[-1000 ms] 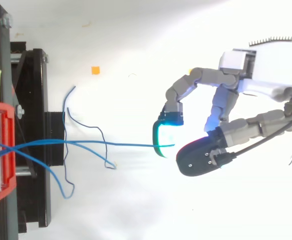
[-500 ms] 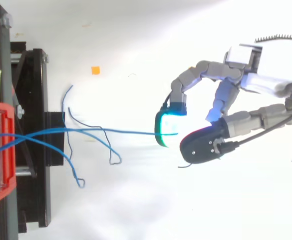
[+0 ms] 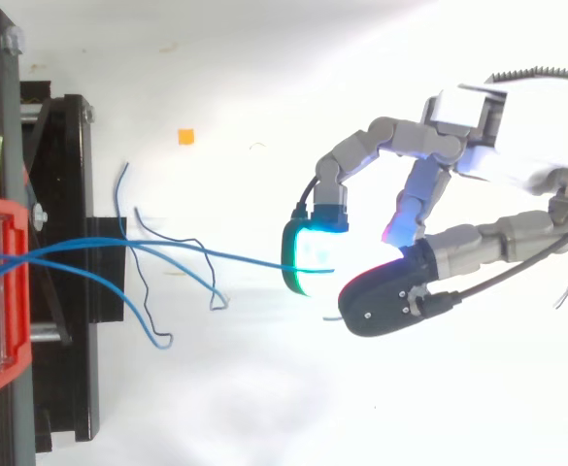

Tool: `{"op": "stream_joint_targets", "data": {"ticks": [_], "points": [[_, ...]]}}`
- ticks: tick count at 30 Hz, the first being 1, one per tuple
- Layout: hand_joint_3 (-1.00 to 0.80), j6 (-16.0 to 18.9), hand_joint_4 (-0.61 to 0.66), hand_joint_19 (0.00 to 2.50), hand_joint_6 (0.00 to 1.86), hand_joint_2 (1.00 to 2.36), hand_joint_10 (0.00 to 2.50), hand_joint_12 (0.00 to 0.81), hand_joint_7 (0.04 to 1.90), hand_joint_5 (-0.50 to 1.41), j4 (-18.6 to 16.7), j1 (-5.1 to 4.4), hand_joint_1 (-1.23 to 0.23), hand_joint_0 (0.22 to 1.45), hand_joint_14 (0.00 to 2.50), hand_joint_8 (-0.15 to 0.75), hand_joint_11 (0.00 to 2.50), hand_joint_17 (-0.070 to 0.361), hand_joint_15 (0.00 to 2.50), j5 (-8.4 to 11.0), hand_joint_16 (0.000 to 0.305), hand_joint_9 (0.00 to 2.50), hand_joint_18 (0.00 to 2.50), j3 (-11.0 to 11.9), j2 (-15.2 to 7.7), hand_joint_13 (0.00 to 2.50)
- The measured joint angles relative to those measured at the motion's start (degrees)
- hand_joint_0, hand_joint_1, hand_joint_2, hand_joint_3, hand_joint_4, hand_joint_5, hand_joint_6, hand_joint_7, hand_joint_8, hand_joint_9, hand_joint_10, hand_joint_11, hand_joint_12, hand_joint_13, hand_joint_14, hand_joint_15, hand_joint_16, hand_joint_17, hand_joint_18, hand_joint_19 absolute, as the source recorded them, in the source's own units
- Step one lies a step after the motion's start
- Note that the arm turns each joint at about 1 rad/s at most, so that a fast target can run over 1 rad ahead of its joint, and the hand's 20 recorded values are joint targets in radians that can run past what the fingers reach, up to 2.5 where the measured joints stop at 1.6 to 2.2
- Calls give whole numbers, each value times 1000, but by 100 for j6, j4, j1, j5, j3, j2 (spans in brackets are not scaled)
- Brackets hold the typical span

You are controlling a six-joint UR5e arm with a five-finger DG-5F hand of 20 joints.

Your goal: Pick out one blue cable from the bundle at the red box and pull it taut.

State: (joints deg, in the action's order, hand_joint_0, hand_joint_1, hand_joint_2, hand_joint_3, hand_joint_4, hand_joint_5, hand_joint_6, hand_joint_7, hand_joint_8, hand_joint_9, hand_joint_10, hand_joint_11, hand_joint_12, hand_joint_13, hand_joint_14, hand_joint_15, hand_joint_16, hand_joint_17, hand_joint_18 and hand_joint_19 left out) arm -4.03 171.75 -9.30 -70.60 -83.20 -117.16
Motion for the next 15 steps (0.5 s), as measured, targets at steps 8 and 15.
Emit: {"op": "stream_joint_targets", "data": {"ticks": [8, 15], "points": [[-146, -187, -17, 694, 925, 1008, 26, 410, 896, -85, -90, -2, -695, 607, 21, 348, 830, 143, 681, -66, 64, 1444, 1186, 0, 0, 1265], [-143, -285, -15, 680, 924, 1008, 23, 417, 900, -84, -97, -2, -698, 608, 22, 345, 828, 144, 670, -59, 64, 1444, 1178, 3, 0, 1254]]}}
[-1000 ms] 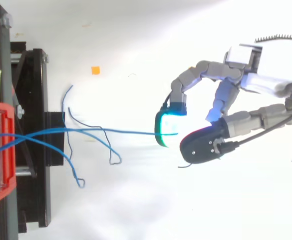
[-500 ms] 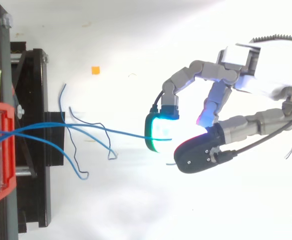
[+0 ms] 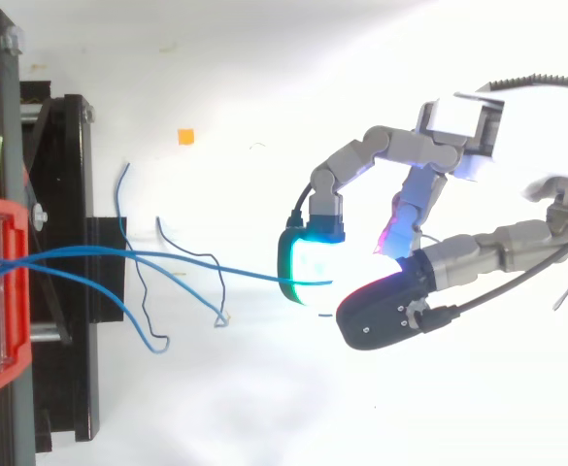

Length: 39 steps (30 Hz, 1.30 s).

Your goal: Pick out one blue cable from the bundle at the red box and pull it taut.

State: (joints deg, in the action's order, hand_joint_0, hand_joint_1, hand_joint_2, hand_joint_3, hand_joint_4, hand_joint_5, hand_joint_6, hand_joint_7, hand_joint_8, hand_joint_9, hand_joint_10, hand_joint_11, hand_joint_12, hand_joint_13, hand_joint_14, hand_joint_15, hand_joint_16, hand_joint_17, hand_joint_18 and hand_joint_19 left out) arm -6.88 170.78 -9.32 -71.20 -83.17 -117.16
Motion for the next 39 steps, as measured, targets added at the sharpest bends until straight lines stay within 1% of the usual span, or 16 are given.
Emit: {"op": "stream_joint_targets", "data": {"ticks": [19, 20, 21, 22, 23, 24, 25, 27, 31, 39], "points": [[-136, -6, -34, 676, 917, 1005, 27, 407, 924, -76, -1, 0, -723, 614, 23, 327, 811, 144, 660, 0, 64, 1445, 1129, -3, 0, 1212], [-136, -6, -31, 661, 916, 1005, 27, 399, 927, -76, -1, -1, -726, 615, 24, 328, 809, 138, 659, 1, 61, 1446, 1108, -4, 0, 1216], [-135, -6, -36, 653, 915, 1004, 27, 357, 922, -75, -1, -1, -731, 615, 21, 337, 803, 122, 651, 2, 54, 1453, 1053, -2, 0, 1218], [-136, -6, -41, 665, 911, 1003, 27, 339, 939, -72, -1, -1, -742, 619, 21, 338, 793, 112, 659, 2, 50, 1467, 1005, -1, 0, 1211], [-138, -6, -45, 685, 910, 1002, 28, 363, 947, -71, -1, -1, -743, 620, 23, 330, 806, 118, 662, 3, 53, 1471, 1012, 0, 0, 1216], [-137, -6, -46, 688, 910, 1002, 26, 371, 948, -71, -1, -1, -743, 620, 23, 331, 800, 124, 666, 5, 55, 1472, 1031, -1, 0, 1219], [-137, -6, -47, 722, 910, 1002, 26, 364, 946, -71, -1, 0, -745, 620, 22, 334, 793, 119, 669, 5, 53, 1476, 996, -1, 0, 1226], [-134, -6, -53, 727, 909, 1002, 26, 369, 939, -69, 0, 2, -749, 621, 24, 333, 793, 120, 674, 7, 54, 1487, 1002, -2, 0, 1242], [-136, -6, -51, 720, 908, 1001, 26, 374, 946, -69, 1, 1, -753, 623, 24, 334, 805, 127, 681, 2, 56, 1493, 1079, -2, 0, 1257], [-130, -6, -47, 744, 907, 1001, 27, 381, 953, -68, -1, 0, -755, 621, 22, 335, 802, 130, 683, 6, 58, 1501, 1097, -2, 0, 1275]]}}
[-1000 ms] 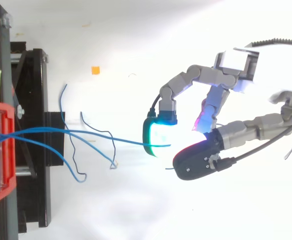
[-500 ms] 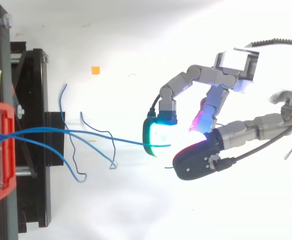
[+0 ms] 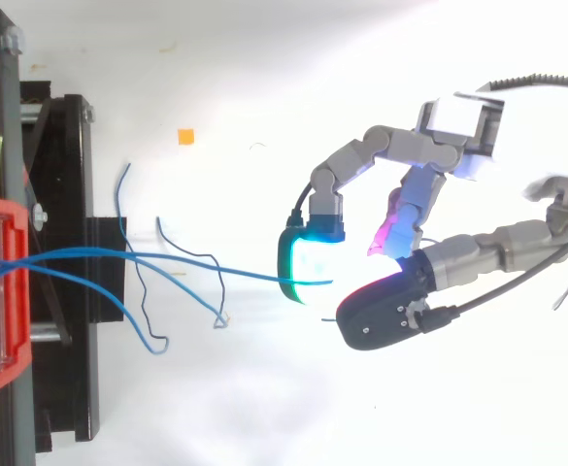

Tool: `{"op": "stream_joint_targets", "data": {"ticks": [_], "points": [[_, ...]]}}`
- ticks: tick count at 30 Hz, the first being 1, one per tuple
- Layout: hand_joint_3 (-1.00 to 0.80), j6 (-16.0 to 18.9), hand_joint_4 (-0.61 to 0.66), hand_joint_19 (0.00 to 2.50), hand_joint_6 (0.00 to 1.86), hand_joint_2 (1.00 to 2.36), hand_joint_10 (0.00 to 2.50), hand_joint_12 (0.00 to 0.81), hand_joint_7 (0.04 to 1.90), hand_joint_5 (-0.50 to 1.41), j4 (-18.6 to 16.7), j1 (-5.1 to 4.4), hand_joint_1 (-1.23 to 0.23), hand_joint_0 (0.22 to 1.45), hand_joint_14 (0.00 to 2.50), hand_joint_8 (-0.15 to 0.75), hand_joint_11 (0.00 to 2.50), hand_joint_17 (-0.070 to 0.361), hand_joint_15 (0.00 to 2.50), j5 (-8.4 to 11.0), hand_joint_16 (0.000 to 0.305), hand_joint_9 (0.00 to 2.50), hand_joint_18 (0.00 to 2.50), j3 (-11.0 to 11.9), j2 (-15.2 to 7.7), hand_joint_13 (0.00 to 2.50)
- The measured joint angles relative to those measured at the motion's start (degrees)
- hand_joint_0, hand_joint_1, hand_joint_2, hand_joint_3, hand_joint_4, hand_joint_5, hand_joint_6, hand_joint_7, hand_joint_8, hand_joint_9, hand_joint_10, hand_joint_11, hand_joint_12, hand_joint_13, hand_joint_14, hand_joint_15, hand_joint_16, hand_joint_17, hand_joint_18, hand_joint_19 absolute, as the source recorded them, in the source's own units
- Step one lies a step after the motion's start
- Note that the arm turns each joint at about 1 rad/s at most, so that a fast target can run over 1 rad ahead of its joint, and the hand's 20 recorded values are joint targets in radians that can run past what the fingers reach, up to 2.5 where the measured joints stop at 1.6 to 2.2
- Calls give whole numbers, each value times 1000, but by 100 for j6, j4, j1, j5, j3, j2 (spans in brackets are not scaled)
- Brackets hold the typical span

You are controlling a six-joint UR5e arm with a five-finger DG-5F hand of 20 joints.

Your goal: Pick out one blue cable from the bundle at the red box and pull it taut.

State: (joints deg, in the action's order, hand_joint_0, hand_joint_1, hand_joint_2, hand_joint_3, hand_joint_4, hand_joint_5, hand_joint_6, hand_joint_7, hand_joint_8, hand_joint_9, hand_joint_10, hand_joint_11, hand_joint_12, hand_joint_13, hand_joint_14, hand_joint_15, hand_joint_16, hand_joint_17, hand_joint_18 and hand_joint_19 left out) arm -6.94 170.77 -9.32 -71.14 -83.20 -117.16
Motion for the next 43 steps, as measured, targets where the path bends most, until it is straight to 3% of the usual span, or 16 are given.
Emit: {"op": "stream_joint_targets", "data": {"ticks": [43], "points": [[-129, 0, -53, 767, 906, 1001, 27, 394, 948, -67, 0, 0, -759, 619, 26, 335, 792, 132, 751, 3, 59, 1498, 1100, -1, 0, 1277]]}}
